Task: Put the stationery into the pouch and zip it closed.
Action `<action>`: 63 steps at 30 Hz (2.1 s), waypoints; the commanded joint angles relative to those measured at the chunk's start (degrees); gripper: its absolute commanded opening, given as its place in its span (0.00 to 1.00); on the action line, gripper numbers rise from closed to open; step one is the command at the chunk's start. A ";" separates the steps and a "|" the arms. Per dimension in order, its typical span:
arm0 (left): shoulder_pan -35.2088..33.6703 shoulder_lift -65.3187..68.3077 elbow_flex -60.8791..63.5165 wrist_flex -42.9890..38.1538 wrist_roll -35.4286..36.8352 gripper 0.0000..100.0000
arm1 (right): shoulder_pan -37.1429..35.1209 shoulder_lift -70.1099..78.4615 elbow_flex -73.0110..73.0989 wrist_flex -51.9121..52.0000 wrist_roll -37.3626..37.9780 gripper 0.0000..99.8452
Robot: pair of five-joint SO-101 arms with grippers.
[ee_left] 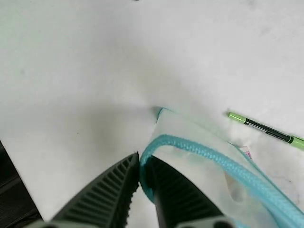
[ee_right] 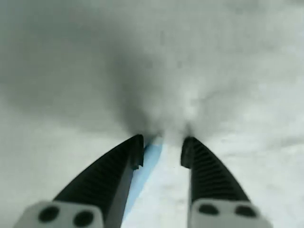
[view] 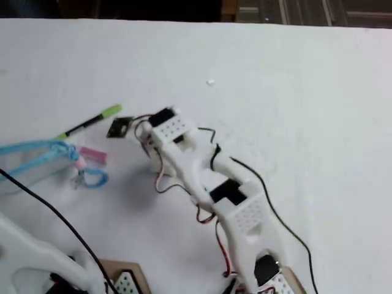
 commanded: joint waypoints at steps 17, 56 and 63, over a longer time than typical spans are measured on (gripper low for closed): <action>0.04 0.57 0.09 0.09 -0.62 0.02 | 1.01 -24.40 -3.60 18.51 -0.62 0.02; 0.31 0.48 0.09 0.09 -1.58 0.02 | -4.18 -56.31 -15.56 -10.77 -60.13 0.02; 0.31 0.48 0.09 0.09 -1.49 0.02 | -13.05 -55.60 -22.59 -14.64 -60.04 0.02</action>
